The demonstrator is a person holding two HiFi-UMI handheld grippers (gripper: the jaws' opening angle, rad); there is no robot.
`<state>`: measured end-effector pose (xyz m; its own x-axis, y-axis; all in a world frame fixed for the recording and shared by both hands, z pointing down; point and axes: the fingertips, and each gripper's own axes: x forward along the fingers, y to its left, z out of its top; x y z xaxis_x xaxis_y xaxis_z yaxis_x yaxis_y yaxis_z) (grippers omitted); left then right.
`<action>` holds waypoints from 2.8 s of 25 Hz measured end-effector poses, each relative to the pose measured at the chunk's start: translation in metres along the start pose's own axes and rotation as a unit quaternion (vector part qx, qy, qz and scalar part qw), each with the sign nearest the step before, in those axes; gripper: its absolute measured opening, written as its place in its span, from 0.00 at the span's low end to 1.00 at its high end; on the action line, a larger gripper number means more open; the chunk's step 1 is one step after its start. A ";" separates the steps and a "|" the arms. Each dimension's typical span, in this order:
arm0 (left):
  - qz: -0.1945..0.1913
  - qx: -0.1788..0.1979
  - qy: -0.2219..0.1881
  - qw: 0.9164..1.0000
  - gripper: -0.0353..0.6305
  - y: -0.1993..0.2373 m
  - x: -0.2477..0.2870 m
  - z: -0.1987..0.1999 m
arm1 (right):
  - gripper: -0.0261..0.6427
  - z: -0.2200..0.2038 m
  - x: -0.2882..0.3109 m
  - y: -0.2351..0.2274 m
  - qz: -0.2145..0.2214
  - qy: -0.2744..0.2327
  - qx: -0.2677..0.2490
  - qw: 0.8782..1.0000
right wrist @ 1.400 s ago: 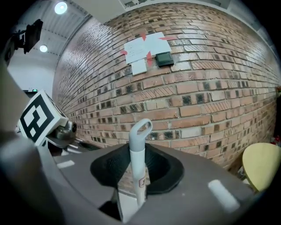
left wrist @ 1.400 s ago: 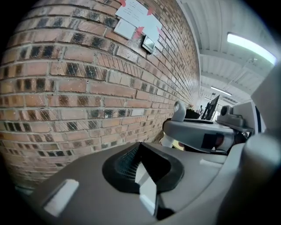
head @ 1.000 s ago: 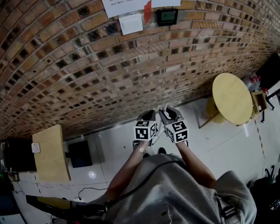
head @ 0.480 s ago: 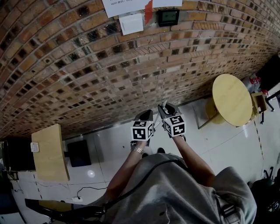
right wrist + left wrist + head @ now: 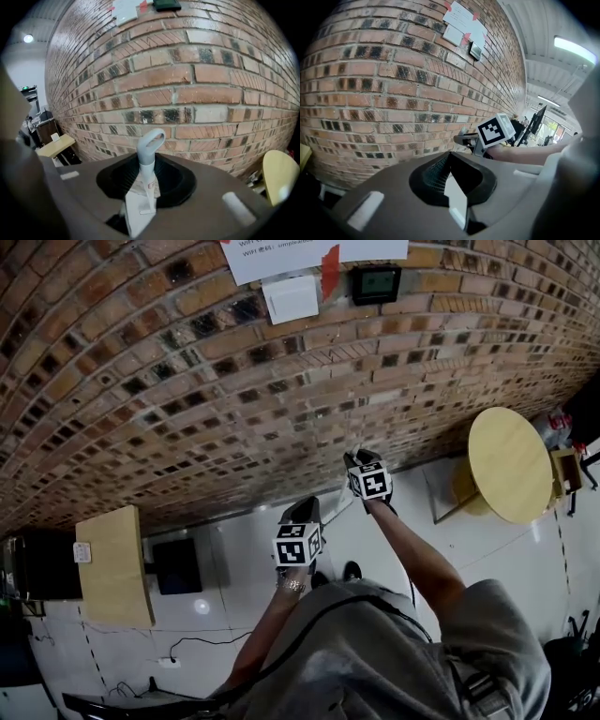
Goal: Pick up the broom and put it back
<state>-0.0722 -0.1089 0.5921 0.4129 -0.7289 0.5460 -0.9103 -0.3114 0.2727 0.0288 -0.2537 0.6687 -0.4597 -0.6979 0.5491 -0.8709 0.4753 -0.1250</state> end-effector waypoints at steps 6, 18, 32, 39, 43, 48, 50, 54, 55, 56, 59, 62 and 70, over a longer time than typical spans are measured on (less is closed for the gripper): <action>0.051 -0.039 0.014 0.998 0.02 0.037 -0.015 -0.023 | 0.18 -0.046 0.059 -0.026 -0.015 0.073 -0.019 0.997; 0.097 -0.075 0.038 0.992 0.02 0.073 -0.025 -0.054 | 0.18 -0.028 0.124 -0.081 -0.056 0.066 -0.028 0.996; 0.086 -0.071 0.050 0.992 0.02 0.070 -0.009 -0.051 | 0.36 -0.028 0.150 -0.081 -0.042 0.100 -0.045 0.993; 0.078 -0.063 0.045 0.994 0.02 0.066 -0.003 -0.042 | 0.32 -0.040 0.106 -0.064 -0.035 0.075 0.042 0.996; 0.064 -0.047 0.035 0.996 0.02 0.060 0.011 -0.027 | 0.22 -0.032 0.058 -0.007 0.006 0.052 0.046 0.998; 0.039 -0.021 0.018 0.999 0.02 0.037 0.030 -0.002 | 0.10 -0.005 -0.010 0.063 0.051 0.027 0.057 0.997; 0.029 -0.013 0.007 0.999 0.02 0.025 0.037 0.009 | 0.01 0.004 -0.033 0.079 0.052 0.025 0.051 0.997; 0.007 -0.006 -0.010 1.000 0.02 0.004 0.041 0.022 | 0.02 0.012 -0.067 0.103 0.050 0.031 0.031 0.998; -0.001 -0.008 -0.015 1.000 0.02 -0.001 0.041 0.025 | 0.03 0.013 -0.074 0.105 0.048 0.029 0.030 0.998; -0.007 -0.011 -0.018 1.000 0.01 -0.005 0.040 0.027 | 0.02 0.014 -0.080 0.104 0.045 0.027 0.029 0.998; -0.020 -0.005 -0.016 1.000 0.01 -0.016 0.037 0.028 | 0.02 0.014 -0.094 0.099 0.028 0.021 0.026 0.999; -0.032 0.002 -0.016 0.999 0.01 -0.028 0.037 0.027 | 0.02 0.014 -0.104 0.093 0.020 0.014 0.033 0.999; -0.040 0.010 -0.014 0.999 0.01 -0.040 0.032 0.022 | 0.02 0.011 -0.124 0.091 0.017 0.006 0.048 0.999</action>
<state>-0.0234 -0.1333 0.5813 0.4830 -0.7185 0.5005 -0.8753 -0.3804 0.2986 0.0046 -0.1298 0.5803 -0.4872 -0.6763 0.5526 -0.8680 0.4444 -0.2214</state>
